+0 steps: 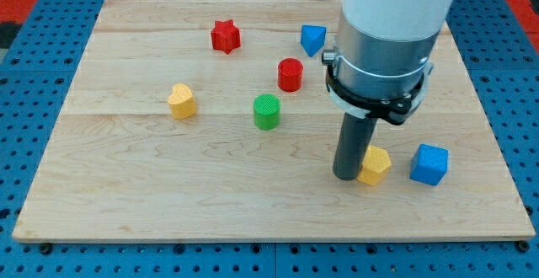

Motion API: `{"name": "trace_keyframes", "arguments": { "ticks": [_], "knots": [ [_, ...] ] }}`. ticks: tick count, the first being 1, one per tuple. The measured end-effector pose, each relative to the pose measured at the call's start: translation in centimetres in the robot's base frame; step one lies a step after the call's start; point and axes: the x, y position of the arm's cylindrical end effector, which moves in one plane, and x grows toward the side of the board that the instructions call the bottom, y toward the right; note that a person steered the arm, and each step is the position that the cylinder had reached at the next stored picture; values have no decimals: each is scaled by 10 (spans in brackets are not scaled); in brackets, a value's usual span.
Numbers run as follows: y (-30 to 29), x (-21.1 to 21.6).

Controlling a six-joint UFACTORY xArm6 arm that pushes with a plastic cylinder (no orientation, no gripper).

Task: Move the yellow heart towards the yellow hexagon

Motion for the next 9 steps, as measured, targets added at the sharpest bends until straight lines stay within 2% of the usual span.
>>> {"name": "trace_keyframes", "arguments": {
  "ticks": [3,4,5,7,8,9],
  "knots": [
    [30,0],
    [-6,-1],
    [-91,-4],
    [-227,-77],
    [-267,-112],
    [-272,-146]
  ]
}}
